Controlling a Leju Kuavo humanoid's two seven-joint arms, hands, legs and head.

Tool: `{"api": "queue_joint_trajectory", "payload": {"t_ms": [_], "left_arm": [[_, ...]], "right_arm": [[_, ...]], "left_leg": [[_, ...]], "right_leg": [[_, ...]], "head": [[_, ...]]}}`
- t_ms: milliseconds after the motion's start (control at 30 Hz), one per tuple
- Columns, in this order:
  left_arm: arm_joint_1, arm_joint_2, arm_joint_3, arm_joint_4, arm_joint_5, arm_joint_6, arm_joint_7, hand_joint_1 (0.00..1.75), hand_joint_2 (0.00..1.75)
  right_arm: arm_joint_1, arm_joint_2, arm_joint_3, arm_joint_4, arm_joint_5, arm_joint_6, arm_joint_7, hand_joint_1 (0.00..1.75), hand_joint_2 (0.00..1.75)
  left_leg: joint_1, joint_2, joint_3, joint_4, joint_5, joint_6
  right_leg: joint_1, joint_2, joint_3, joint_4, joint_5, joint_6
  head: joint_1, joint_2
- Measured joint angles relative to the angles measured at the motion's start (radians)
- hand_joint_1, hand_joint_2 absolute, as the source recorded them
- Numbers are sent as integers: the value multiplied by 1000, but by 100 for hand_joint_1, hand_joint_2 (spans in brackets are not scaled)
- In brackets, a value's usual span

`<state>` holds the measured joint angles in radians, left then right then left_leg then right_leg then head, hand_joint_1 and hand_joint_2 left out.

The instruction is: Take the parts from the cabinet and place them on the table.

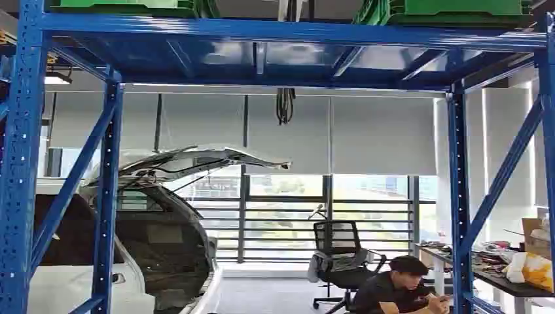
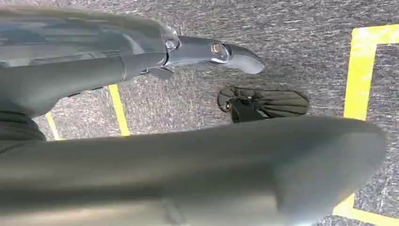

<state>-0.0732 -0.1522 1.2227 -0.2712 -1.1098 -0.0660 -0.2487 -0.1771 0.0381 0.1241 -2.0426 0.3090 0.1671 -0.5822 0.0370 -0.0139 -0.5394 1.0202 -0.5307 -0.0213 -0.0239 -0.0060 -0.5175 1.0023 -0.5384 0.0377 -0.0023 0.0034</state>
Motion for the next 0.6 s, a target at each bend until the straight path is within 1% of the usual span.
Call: {"api": "queue_joint_trajectory", "payload": {"t_ms": [67,167,233,300,367,400,433,467,500,533,567,600], "left_arm": [[-2,0,17,5,-25,-4,-6,0,0],[-9,0,29,11,-43,-9,-10,0,0],[-10,0,37,12,-45,-9,-11,0,0],[-10,0,40,13,-45,-10,-12,0,0],[-11,0,41,13,-46,-9,-14,0,0],[-12,-1,41,13,-46,-9,-16,0,0],[-12,-3,41,13,-46,-10,-17,0,0],[-13,-3,41,14,-46,-10,-17,0,0],[-15,-3,41,16,-46,-10,-17,0,0],[-14,-4,42,18,-46,-10,-17,0,0],[-14,-5,42,19,-46,-10,-17,0,0],[-13,-5,42,19,-47,-10,-17,0,0]], "right_arm": [[-10,-9,32,-56,-8,-3,-17,0,0],[-14,-14,56,-96,-11,-5,-24,0,0],[-15,-16,66,-112,-12,-5,-26,0,0],[-15,-18,72,-124,-13,-7,-27,0,0],[-16,-18,75,-134,-14,-8,-27,0,0],[-16,-18,75,-140,-15,-8,-27,0,0],[-16,-21,75,-146,-16,-9,-27,0,0],[-18,-24,76,-149,-17,-10,-27,0,0],[-19,-26,77,-151,-16,-10,-28,0,0],[-16,-27,78,-152,-17,-10,-28,0,0],[-13,-30,78,-152,-17,-10,-28,0,0],[-11,-32,79,-152,-17,-10,-28,0,0]], "left_leg": [[0,0,0,0,0,0],[-2,0,-2,5,-1,1],[-3,0,-3,7,-2,4],[-6,0,-5,11,-3,8],[-10,0,-7,9,-2,18],[-8,0,-3,-3,5,28],[-2,4,4,-16,13,37],[0,5,5,-21,16,41],[0,5,5,-21,16,42],[-1,5,5,-21,16,42],[-1,5,5,-21,15,42],[-1,4,5,-21,14,41]], "right_leg": [[0,1,0,0,0,0],[-3,0,0,-2,2,3],[-4,0,-1,-2,3,6],[-7,0,-1,-2,5,10],[-10,0,1,-10,9,19],[-9,0,4,-15,9,24],[-11,0,3,-2,-1,26],[-9,1,-19,35,-27,25],[-8,1,-56,111,-65,25],[-9,2,-97,191,-97,27],[-8,2,-140,269,-120,28],[-9,2,-165,305,-116,30]], "head": [[0,0],[0,0],[0,0],[0,0],[0,0],[0,0],[0,0],[0,0],[0,0],[0,0],[0,0],[0,0]]}}
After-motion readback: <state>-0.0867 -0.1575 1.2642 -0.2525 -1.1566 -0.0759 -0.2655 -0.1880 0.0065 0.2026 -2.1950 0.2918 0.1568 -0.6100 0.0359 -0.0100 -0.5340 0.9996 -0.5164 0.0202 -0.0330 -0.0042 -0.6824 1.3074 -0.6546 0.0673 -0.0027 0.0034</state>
